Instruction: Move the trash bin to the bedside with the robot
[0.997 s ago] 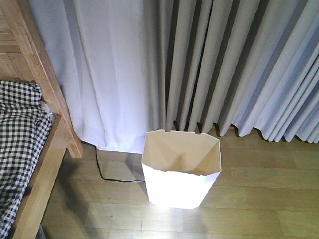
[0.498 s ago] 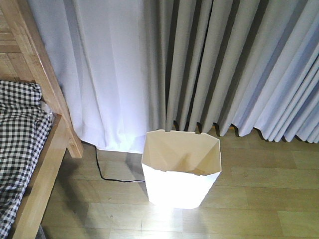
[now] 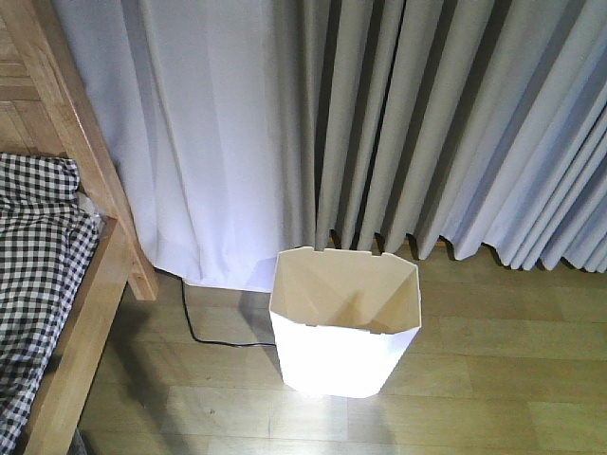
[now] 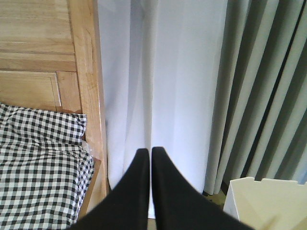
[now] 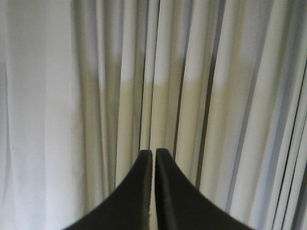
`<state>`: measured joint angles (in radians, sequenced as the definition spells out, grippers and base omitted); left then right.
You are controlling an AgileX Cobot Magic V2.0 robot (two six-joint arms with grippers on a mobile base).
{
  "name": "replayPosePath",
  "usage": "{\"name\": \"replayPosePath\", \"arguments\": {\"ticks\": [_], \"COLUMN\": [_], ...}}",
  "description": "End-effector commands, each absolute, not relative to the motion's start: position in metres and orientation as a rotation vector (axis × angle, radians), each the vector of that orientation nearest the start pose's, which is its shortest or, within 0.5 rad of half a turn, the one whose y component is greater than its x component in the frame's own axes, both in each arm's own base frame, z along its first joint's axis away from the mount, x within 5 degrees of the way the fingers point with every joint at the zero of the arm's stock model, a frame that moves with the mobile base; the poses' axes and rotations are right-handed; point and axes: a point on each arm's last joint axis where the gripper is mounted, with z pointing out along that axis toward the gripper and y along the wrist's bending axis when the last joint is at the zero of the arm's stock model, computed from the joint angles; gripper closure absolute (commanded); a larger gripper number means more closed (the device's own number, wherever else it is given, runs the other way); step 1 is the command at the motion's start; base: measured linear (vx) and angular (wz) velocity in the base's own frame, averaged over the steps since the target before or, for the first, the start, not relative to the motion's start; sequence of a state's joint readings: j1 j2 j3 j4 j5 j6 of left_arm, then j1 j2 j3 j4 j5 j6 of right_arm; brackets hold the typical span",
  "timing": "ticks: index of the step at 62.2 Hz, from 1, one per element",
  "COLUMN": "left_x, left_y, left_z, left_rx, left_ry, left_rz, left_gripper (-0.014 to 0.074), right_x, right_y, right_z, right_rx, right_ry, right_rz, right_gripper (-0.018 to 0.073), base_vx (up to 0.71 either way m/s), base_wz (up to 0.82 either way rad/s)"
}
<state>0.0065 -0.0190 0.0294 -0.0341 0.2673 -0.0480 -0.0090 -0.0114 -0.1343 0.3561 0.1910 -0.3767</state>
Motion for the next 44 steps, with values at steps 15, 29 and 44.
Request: {"name": "replayPosePath", "arguments": {"ticks": [15,29,44], "left_x": [0.056,0.056,0.056], "left_y": [-0.001,-0.001,-0.001], "left_z": [0.178,0.178,0.178], "left_rx": [-0.082,-0.082,-0.082], "left_ry": [1.705,1.705,1.705], "left_rz": [-0.077,-0.077,-0.077], "left_gripper": [0.0602,0.0602,0.0602], "right_x": [0.048,0.056,0.056], "right_y": [0.001,0.0,0.0], "right_z": [0.241,0.206,0.205], "right_rx": [-0.121,-0.042,-0.019], "right_ry": [1.43,1.426,1.439], "right_rz": [-0.134,-0.056,-0.029], "right_gripper": [0.0564,0.0564,0.0564], "base_vx": [0.0,0.0,0.0], "base_wz": [0.0,0.0,0.0]}}
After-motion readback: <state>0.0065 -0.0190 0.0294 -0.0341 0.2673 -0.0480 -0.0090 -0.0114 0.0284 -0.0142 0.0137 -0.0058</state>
